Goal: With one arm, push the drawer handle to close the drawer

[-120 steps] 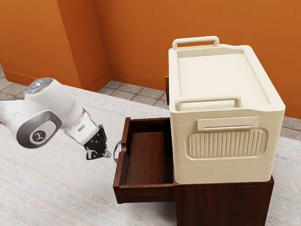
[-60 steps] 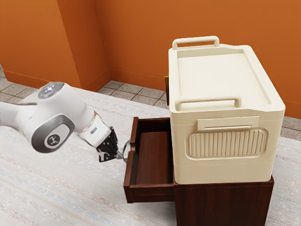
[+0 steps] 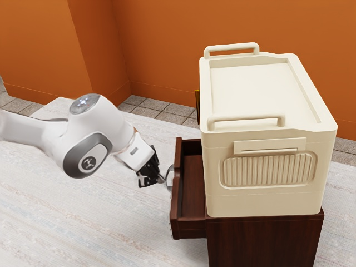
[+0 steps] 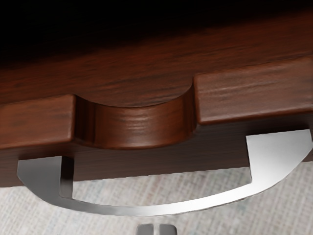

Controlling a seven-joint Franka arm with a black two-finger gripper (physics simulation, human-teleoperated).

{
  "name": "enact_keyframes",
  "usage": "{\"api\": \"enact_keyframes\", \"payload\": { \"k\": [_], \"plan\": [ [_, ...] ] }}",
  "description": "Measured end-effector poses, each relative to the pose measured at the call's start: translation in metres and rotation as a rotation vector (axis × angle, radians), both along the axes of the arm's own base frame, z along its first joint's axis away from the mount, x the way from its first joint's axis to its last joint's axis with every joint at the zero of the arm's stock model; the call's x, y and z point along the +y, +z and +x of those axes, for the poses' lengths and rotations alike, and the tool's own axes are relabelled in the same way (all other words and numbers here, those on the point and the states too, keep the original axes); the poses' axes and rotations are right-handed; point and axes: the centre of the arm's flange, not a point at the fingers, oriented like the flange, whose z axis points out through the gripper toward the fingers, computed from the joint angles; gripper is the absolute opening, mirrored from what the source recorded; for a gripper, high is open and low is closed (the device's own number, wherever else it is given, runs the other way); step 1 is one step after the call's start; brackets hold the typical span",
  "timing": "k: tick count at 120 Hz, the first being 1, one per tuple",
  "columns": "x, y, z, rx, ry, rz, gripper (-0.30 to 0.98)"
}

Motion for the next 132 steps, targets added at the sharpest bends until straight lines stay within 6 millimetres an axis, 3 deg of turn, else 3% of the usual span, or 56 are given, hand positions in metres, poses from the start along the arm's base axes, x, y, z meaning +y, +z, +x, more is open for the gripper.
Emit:
{"api": "enact_keyframes", "payload": {
  "k": [61, 106, 125, 132],
  "plan": [
    [-0.064, 0.005, 0.019, -0.002, -0.017, -0.057, -0.10],
    [-0.055, 0.006, 0.029, 0.004, -0.005, -0.075, -0.10],
    [-0.059, 0.026, 0.016, 0.029, -0.042, -0.116, -0.10],
    [-0.050, 0.034, 0.010, 0.048, -0.043, -0.137, -0.10]
  ]
}}
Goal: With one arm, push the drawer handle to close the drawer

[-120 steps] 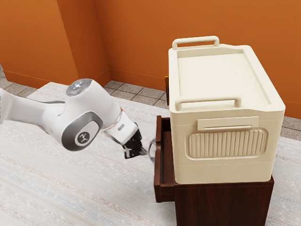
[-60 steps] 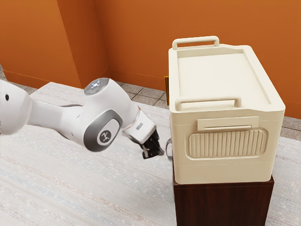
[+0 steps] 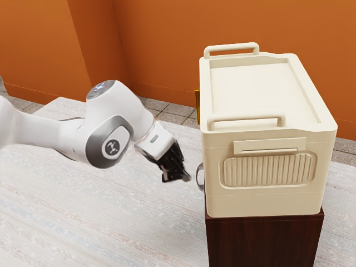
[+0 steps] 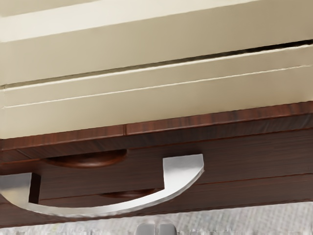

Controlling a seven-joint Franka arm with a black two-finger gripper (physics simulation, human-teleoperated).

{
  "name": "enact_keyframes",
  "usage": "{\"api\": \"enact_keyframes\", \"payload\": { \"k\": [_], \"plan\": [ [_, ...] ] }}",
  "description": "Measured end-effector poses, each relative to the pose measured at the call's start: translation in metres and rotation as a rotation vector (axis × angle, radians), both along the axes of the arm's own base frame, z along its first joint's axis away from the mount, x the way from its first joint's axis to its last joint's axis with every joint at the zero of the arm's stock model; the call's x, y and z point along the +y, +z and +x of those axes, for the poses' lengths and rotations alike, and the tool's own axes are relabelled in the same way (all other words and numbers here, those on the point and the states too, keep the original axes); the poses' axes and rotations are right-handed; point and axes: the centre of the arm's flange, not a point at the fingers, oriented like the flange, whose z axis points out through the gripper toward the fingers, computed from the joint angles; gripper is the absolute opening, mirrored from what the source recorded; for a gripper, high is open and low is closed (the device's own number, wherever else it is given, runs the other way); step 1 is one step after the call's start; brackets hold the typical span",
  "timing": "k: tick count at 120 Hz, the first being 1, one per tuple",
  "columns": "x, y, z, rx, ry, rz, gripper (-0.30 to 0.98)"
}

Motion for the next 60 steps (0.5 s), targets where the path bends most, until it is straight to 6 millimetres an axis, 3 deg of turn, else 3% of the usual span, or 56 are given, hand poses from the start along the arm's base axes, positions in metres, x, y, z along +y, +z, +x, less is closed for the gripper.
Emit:
{"api": "enact_keyframes", "payload": {
  "k": [10, 35, 52, 60],
  "plan": [
    [0.020, 0.024, -0.007, 0.011, -0.020, 0.013, -0.08],
    [0.082, 0.104, -0.046, 0.032, -0.033, 0.074, 0.35],
    [0.117, 0.149, -0.064, 0.077, 0.044, 0.114, 0.50],
    [0.131, 0.160, -0.065, 0.127, 0.094, 0.128, 0.54]
  ]
}}
